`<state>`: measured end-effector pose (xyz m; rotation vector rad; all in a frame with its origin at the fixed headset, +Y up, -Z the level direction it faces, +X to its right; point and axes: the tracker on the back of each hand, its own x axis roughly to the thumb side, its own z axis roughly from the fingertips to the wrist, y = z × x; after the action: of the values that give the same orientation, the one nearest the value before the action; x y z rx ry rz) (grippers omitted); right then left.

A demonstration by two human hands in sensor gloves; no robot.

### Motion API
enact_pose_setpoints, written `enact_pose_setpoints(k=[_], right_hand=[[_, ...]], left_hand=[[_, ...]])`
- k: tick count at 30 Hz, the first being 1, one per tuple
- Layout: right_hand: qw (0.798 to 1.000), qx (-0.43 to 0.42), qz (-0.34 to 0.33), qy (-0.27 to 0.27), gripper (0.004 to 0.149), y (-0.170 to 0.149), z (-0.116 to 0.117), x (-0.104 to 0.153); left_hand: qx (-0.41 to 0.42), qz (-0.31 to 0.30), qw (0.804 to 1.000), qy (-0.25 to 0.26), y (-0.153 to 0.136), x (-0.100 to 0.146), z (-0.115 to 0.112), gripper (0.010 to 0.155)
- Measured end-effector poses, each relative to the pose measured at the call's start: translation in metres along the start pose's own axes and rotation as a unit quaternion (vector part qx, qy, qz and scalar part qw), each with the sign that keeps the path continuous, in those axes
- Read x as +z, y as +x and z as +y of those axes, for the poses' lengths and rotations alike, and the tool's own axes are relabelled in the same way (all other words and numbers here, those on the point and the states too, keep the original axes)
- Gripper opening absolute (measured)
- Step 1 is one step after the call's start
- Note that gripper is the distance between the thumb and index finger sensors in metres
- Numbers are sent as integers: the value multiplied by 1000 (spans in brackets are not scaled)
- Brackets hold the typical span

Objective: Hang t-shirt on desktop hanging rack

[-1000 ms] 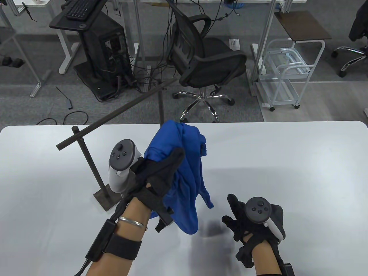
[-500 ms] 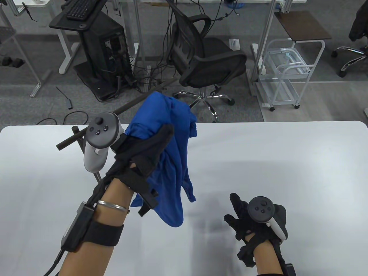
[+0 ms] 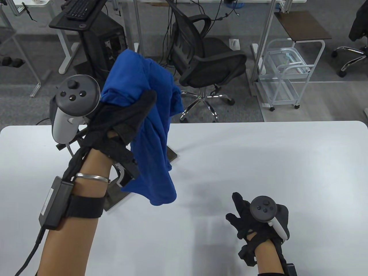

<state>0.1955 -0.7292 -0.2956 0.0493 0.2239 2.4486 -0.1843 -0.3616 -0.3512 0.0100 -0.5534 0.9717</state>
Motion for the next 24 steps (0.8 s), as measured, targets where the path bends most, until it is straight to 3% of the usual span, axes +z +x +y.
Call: enact_pose_setpoints(k=[3,5,13,19,24], right_hand=[[1000,2,3,0,75,-1,-1,-1],[1000,2,5,-1,75,-1,-1,0],[1000,-1,6,-5,75,-3,-6,-2],[1000,3,-10,-9,74,-1,-3,-5],[1000,3,-19,-20,73,0,-3,-3]], left_hand=[[31,11,999,11,-4,-8,15,81],[9,27,999,19,-7,-12,24,81],[-83,92,983,132,-53,-28,49,80],[-102,155,971,148,-84,-35,54,80],[-175,246,942,147,-99,-41,49,79]])
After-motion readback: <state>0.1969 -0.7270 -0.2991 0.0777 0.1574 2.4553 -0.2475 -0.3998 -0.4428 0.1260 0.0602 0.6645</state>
